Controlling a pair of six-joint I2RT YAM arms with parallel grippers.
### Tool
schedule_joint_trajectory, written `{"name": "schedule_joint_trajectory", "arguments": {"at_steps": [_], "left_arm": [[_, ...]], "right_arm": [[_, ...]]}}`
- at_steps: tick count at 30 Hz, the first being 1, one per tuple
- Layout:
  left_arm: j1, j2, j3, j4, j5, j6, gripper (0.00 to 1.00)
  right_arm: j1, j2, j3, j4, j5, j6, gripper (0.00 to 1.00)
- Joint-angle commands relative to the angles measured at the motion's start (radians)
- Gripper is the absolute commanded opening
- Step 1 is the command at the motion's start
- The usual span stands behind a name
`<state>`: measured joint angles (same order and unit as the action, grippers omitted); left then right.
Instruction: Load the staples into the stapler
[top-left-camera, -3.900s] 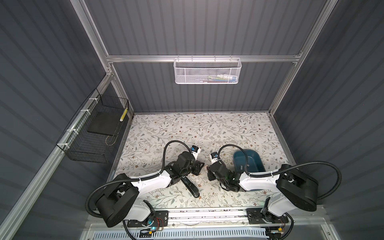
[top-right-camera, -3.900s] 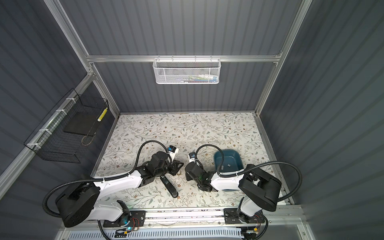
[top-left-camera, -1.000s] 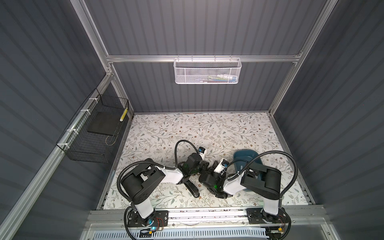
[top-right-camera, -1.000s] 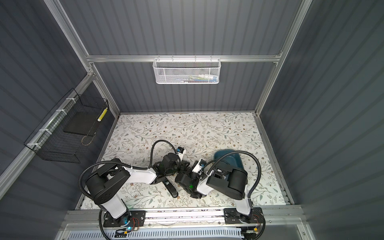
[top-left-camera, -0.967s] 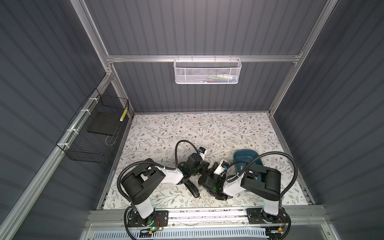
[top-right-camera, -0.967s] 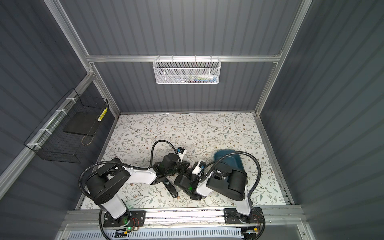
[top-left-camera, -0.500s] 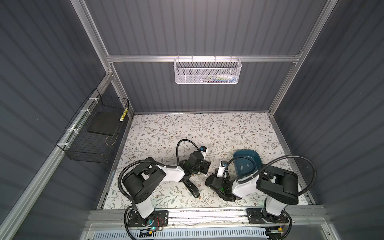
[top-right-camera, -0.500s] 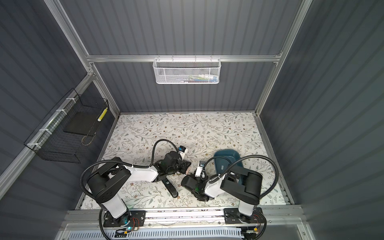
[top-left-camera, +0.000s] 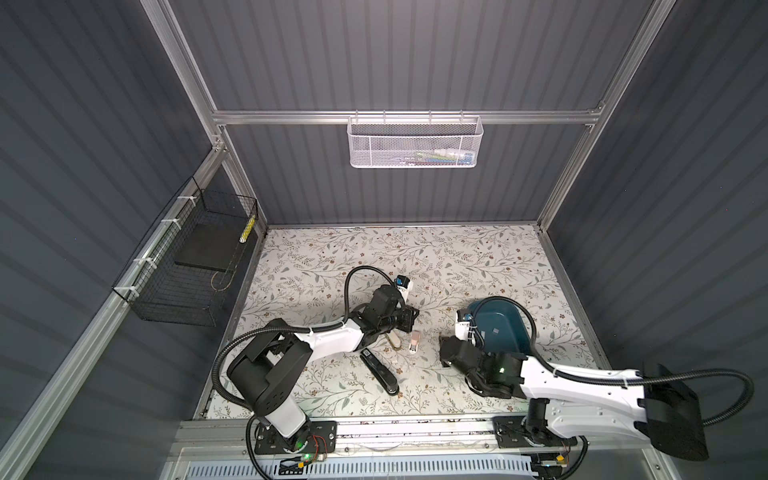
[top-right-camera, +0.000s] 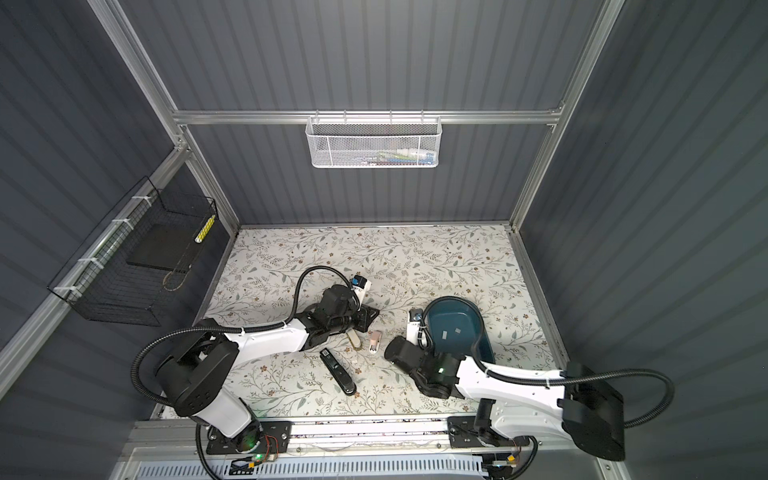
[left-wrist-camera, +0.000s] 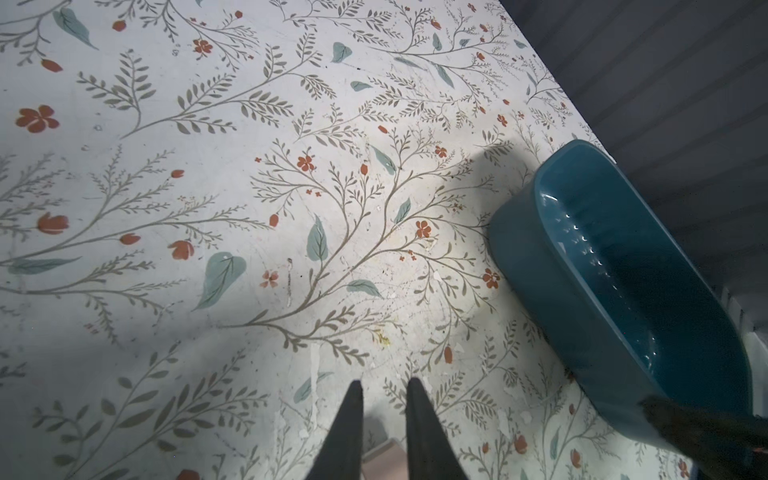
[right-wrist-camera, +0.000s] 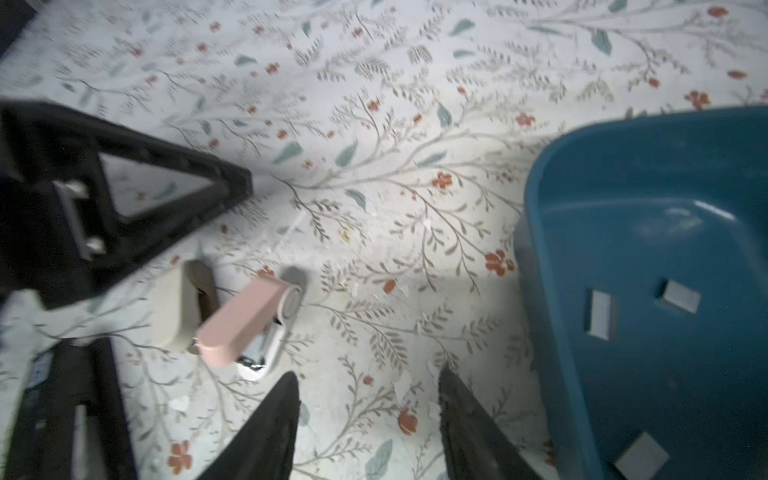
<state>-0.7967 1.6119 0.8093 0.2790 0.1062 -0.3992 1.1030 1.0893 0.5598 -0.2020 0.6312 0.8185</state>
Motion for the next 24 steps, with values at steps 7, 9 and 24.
{"name": "schedule_joint_trajectory", "arguments": {"at_steps": [7,9,24], "left_arm": [[0.048,-0.272,-0.084,-0.234,-0.188,-0.034,0.22],[0.066,-0.330,-0.105,-0.270,-0.209,-0.039,0.25],[0.070,-0.498,-0.197,-0.324,-0.136,-0.048,0.26]], "right_arm": [[-0.045,0.270,0.163,0.111,-0.211,-0.146,0.42],[-0.070,0.331,0.198,0.133,-0.245,-0.151,0.35],[-0.051,0.538,0.253,0.201,-0.310,-0.169,0.20]]}}
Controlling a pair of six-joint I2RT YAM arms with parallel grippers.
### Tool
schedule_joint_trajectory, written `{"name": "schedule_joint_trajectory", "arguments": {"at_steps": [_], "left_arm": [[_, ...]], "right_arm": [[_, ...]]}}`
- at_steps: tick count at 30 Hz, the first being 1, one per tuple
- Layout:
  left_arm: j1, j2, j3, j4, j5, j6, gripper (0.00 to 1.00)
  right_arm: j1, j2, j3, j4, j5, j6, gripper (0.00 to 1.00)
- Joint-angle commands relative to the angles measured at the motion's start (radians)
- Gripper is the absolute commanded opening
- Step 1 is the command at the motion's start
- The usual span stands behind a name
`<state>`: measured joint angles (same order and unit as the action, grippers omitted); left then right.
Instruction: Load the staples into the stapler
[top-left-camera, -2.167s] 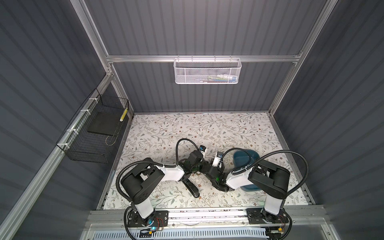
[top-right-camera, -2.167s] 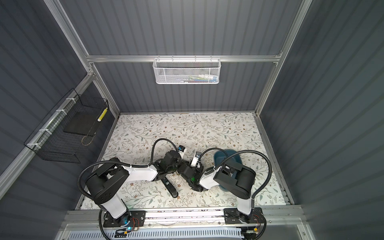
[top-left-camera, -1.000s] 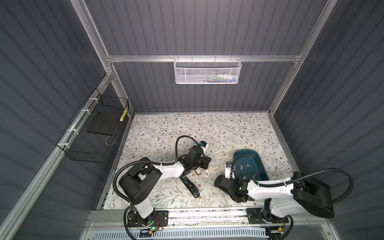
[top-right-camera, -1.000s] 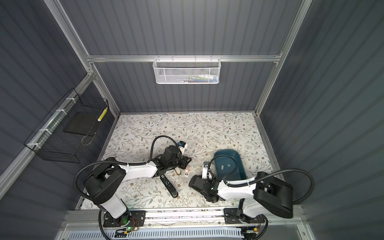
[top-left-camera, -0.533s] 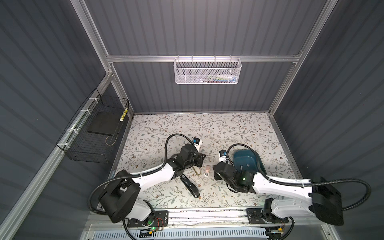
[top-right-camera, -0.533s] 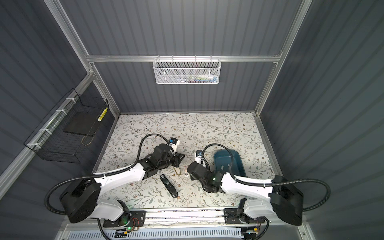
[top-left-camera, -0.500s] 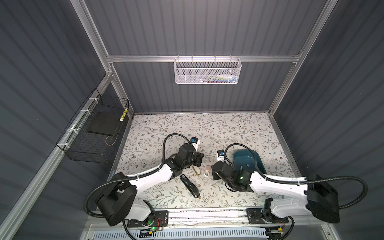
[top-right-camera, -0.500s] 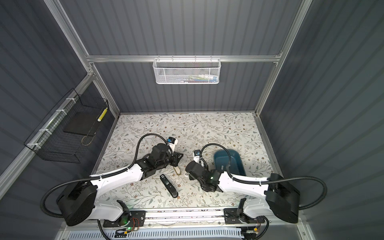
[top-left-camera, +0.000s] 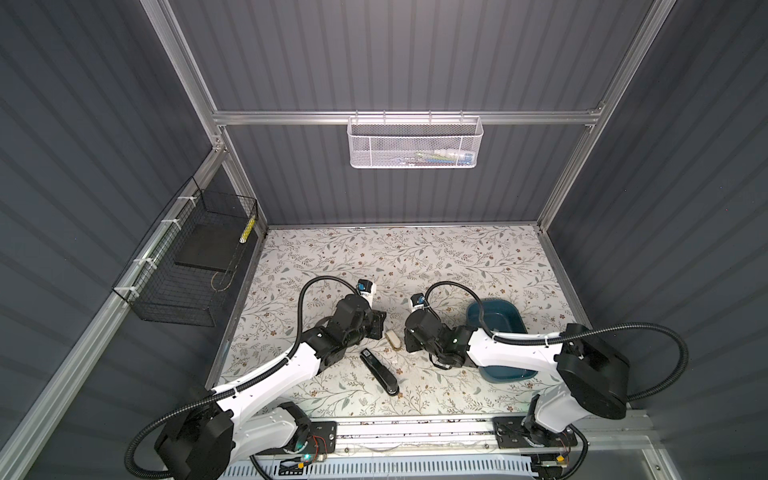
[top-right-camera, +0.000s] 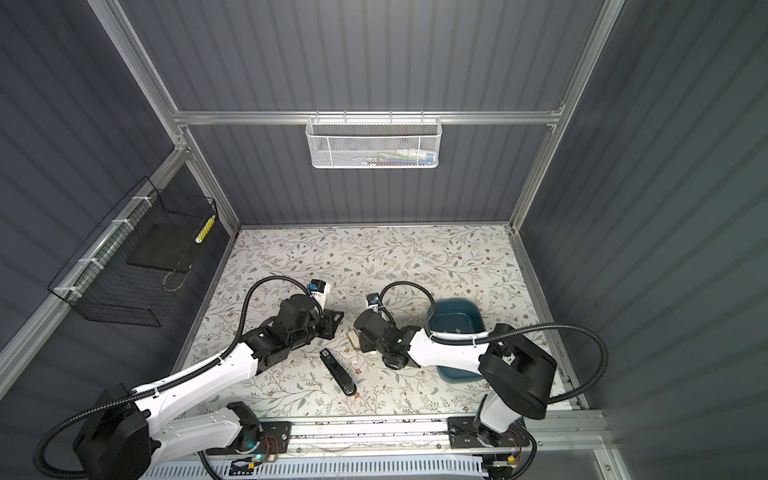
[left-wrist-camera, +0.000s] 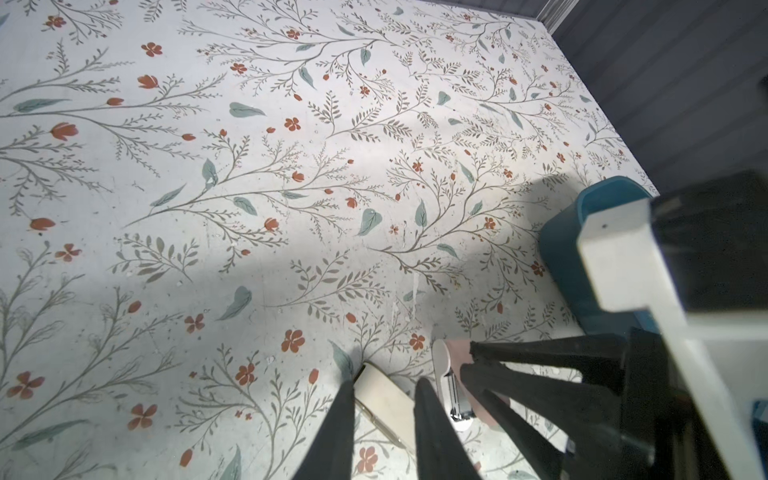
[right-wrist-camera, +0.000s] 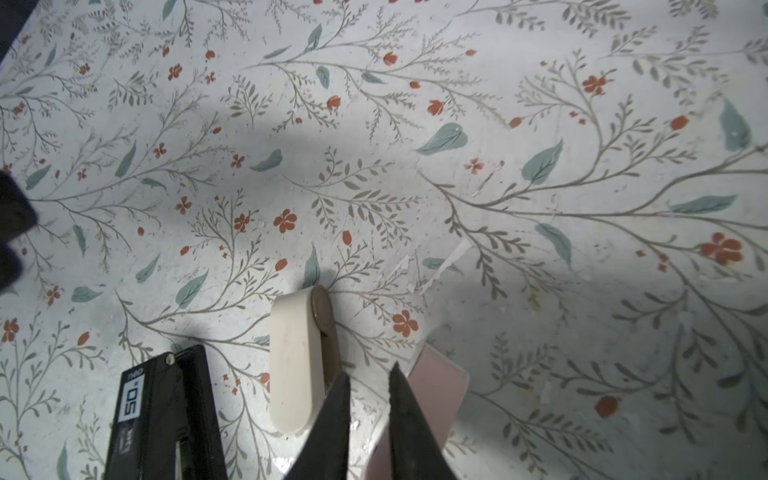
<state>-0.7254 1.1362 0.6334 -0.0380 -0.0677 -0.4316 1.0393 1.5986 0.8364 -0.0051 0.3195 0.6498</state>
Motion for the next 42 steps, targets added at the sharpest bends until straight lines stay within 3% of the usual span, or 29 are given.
{"name": "schedule_joint_trajectory", "arguments": {"at_steps": [1,18,32,38,42], "left_arm": [[-0.002,-0.024,-0.028,-0.001,0.041,-0.016,0.26],[-0.002,0.001,-0.081,0.064,0.059,-0.032,0.25],[-0.003,0.040,-0.075,0.087,0.066,-0.030,0.25],[-0.003,0.044,-0.051,0.066,0.061,-0.021,0.25],[-0.003,0.032,-0.015,0.036,0.043,-0.015,0.27]], "right_arm": [[0.013,0.042,-0.036,0.018,0.002,0.005,0.19],[0.035,0.219,-0.177,0.225,0.023,0.033,0.16],[0.056,0.346,-0.265,0.258,0.039,0.132,0.11],[0.049,0.236,-0.258,0.226,0.037,0.112,0.27],[0.025,0.121,-0.157,0.118,0.057,0.041,0.29]]}}
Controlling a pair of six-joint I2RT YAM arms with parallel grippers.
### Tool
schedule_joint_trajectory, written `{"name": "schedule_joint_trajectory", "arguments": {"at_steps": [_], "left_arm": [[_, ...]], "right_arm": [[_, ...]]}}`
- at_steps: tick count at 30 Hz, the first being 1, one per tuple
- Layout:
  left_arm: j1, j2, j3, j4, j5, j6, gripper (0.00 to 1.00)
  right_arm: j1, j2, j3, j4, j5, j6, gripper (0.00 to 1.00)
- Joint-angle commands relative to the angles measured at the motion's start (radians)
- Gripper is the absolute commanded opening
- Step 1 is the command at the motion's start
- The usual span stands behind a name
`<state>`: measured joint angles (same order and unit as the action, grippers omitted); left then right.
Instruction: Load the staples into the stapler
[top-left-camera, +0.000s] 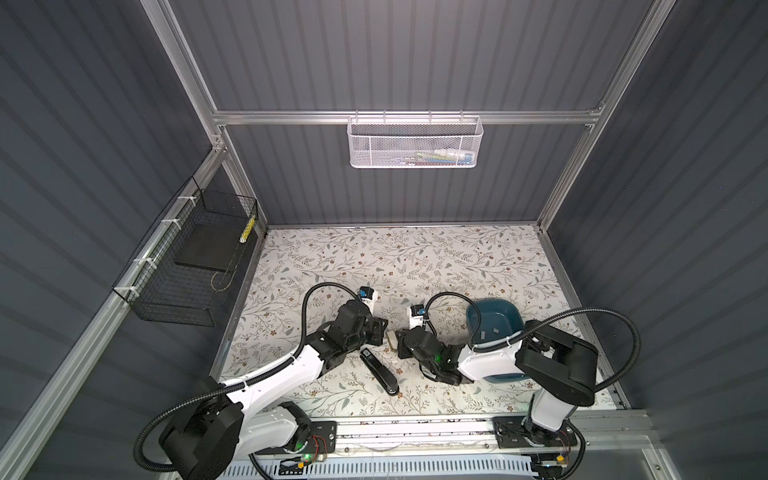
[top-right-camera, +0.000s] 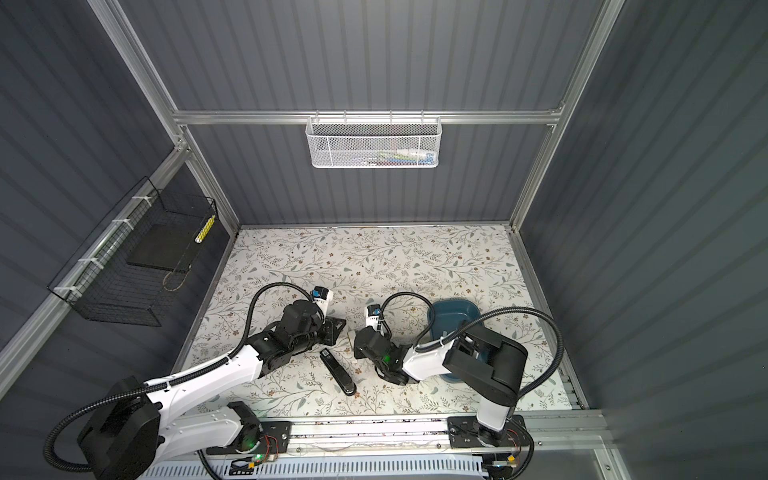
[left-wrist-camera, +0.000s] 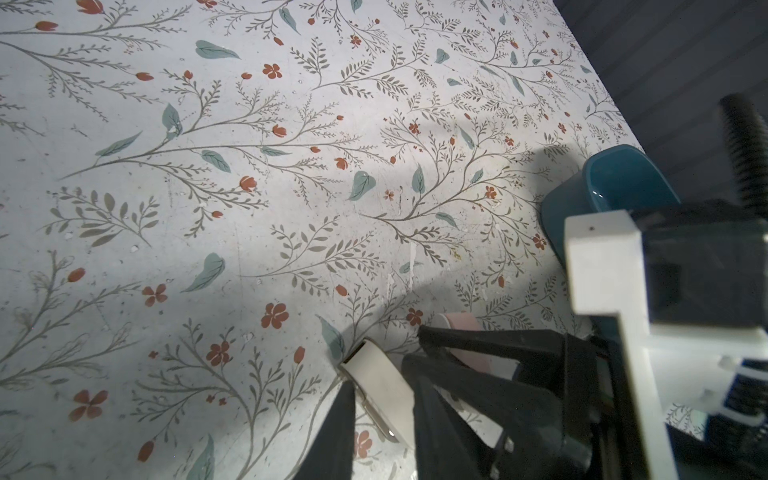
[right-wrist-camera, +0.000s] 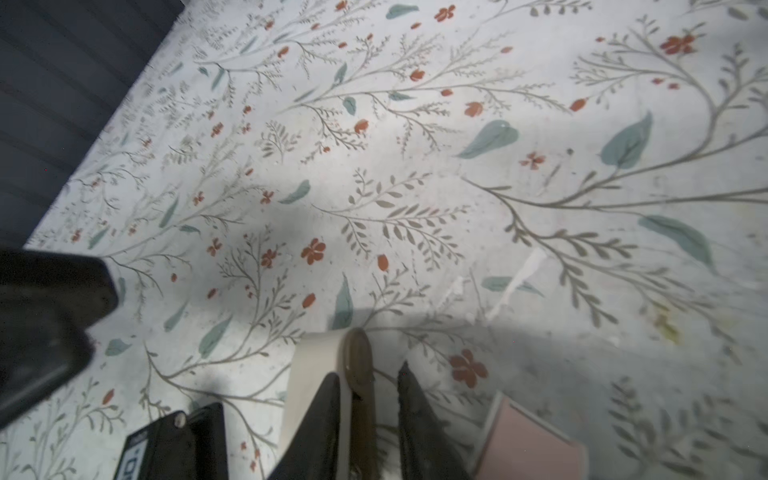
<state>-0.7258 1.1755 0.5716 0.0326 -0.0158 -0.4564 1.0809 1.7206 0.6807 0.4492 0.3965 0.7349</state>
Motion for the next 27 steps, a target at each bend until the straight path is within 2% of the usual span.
{"name": "schedule_joint_trajectory", "arguments": {"at_steps": [1,4,5,7,13,17,18,19,20,21,22,24,27], "left_arm": [[-0.002,-0.008,0.058,-0.044,-0.010,0.012,0.27],[-0.002,-0.017,0.096,-0.083,-0.018,0.021,0.27],[-0.002,-0.024,0.110,-0.098,-0.026,0.025,0.28],[-0.001,-0.039,0.136,-0.130,-0.046,0.035,0.28],[0.001,-0.118,0.171,-0.179,-0.106,0.048,0.32],[0.002,-0.168,0.186,-0.244,-0.189,0.040,0.35],[0.002,-0.195,0.179,-0.256,-0.244,0.047,0.41],[0.002,-0.222,0.167,-0.265,-0.313,0.052,0.53],[0.005,-0.254,0.142,-0.278,-0.424,0.050,0.73],[0.010,-0.287,0.115,-0.287,-0.543,0.050,0.95],[0.016,-0.316,0.087,-0.289,-0.645,0.062,1.00],[0.031,-0.387,0.001,-0.246,-0.818,0.135,0.99],[0.067,-0.509,-0.170,-0.042,-0.916,0.304,1.00]], "right_arm": [[-0.026,-0.021,0.019,-0.356,-0.019,-0.058,0.29],[-0.053,-0.092,0.086,-0.416,-0.012,-0.105,0.30],[-0.057,-0.122,0.108,-0.440,-0.005,-0.118,0.33],[-0.072,-0.180,0.146,-0.496,0.013,-0.132,0.45],[-0.117,-0.385,0.178,-0.619,0.046,-0.177,0.53],[-0.175,-0.532,0.196,-0.789,0.166,-0.145,0.78],[-0.218,-0.585,0.184,-0.817,0.196,-0.137,0.85],[-0.263,-0.642,0.170,-0.832,0.240,-0.133,0.93],[-0.324,-0.697,0.142,-0.830,0.299,-0.155,0.99],[-0.395,-0.749,0.090,-0.768,0.326,-0.246,0.99],[-0.457,-0.791,0.039,-0.677,0.336,-0.348,0.99],[-0.627,-0.876,-0.055,-0.529,0.352,-0.480,0.99],[-0.879,-0.923,-0.187,-0.312,0.221,-0.608,0.99]]}}
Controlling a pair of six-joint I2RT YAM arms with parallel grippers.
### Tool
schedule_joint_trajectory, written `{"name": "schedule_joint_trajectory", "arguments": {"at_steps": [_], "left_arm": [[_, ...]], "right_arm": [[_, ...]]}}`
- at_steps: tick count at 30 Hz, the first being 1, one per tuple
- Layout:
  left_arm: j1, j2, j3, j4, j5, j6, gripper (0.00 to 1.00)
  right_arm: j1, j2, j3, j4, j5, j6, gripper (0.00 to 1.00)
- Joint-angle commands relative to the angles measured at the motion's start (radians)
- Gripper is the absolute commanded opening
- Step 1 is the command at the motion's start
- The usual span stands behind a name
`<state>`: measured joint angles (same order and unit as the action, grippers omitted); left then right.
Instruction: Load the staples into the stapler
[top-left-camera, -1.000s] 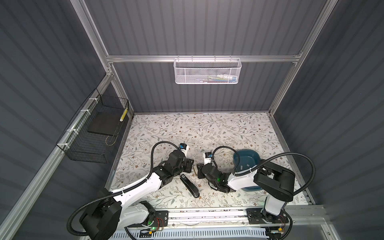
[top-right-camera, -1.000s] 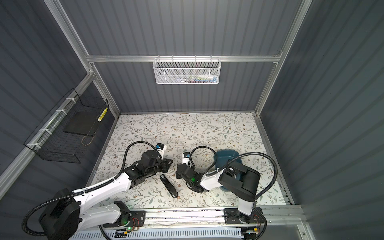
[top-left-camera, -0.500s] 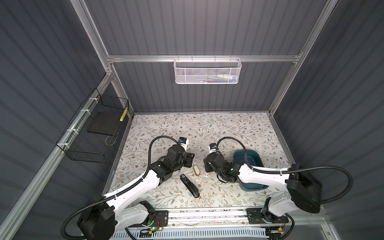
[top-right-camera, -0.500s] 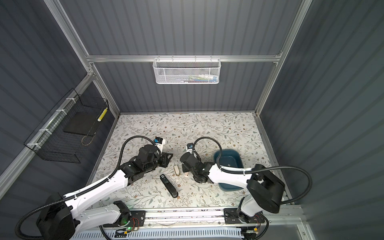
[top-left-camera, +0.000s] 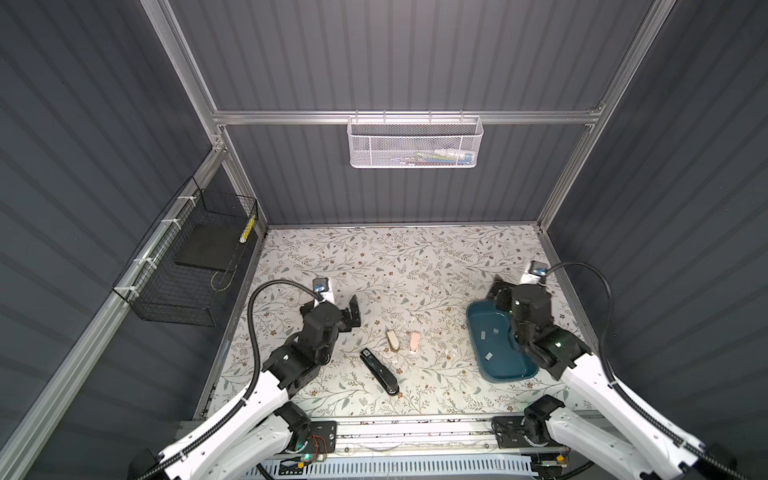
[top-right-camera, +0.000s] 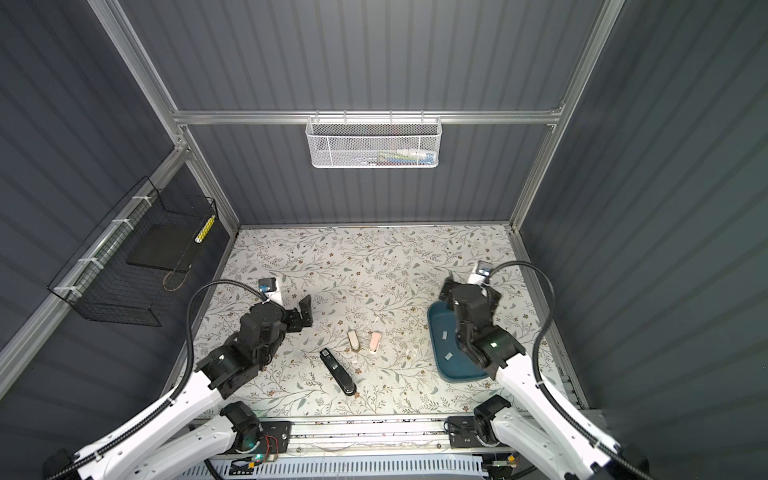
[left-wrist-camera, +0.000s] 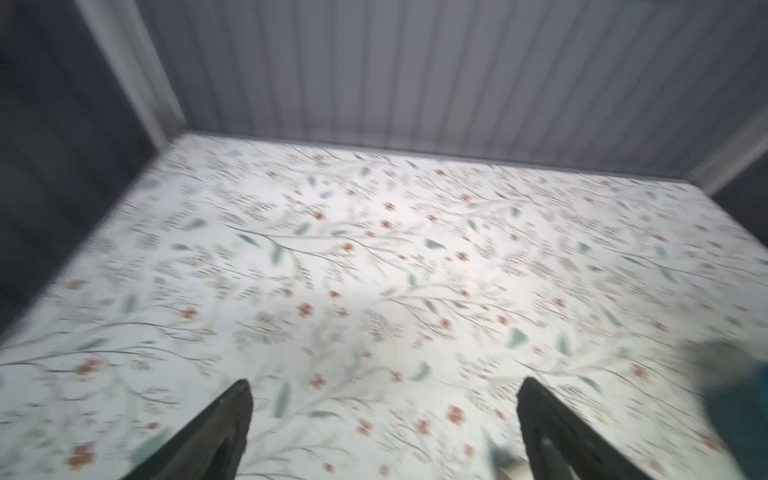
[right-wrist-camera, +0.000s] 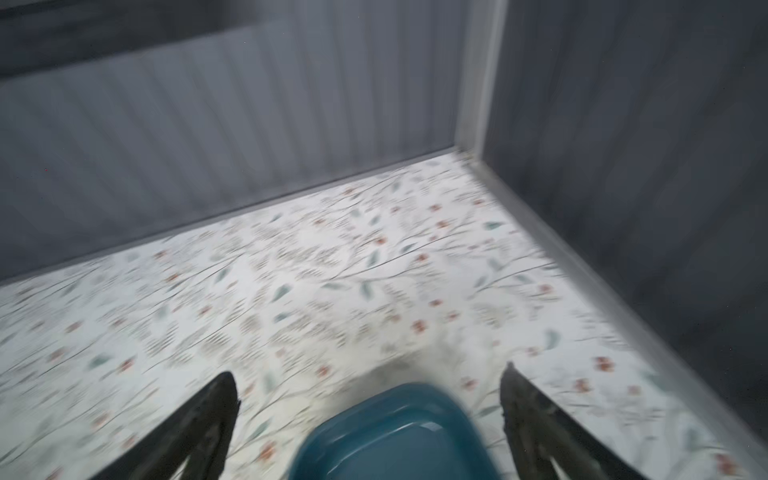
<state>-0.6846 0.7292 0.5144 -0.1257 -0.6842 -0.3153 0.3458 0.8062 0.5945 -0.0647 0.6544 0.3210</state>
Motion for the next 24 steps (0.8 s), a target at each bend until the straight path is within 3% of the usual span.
{"name": "schedule_joint_trajectory", "arguments": {"at_steps": [1,2,3,6,9,12,15,24], "left_arm": [[0.050,-0.091,-0.158,0.165,-0.253,0.181,1.00],[0.092,-0.112,-0.195,0.198,-0.246,0.181,1.00],[0.139,-0.124,-0.223,0.225,-0.219,0.181,1.00],[0.253,-0.077,-0.331,0.428,-0.135,0.254,1.00],[0.354,0.099,-0.390,0.615,-0.110,0.279,1.00],[0.439,0.284,-0.328,0.663,0.033,0.251,1.00],[0.463,0.442,-0.271,0.748,0.014,0.286,1.00],[0.598,0.683,-0.217,1.001,0.284,0.277,1.00]], "right_arm": [[-0.212,0.009,-0.138,0.254,-0.097,-0.148,0.99],[-0.273,0.049,-0.171,0.306,-0.215,-0.113,0.99],[-0.296,0.105,-0.188,0.368,-0.258,-0.126,0.99],[-0.296,0.270,-0.223,0.561,-0.187,-0.214,0.99],[-0.308,0.409,-0.319,0.903,-0.341,-0.282,0.99],[-0.315,0.575,-0.329,1.100,-0.401,-0.304,0.99],[-0.318,0.611,-0.317,1.107,-0.446,-0.310,0.99],[-0.326,0.671,-0.310,1.151,-0.375,-0.281,0.99]]}}
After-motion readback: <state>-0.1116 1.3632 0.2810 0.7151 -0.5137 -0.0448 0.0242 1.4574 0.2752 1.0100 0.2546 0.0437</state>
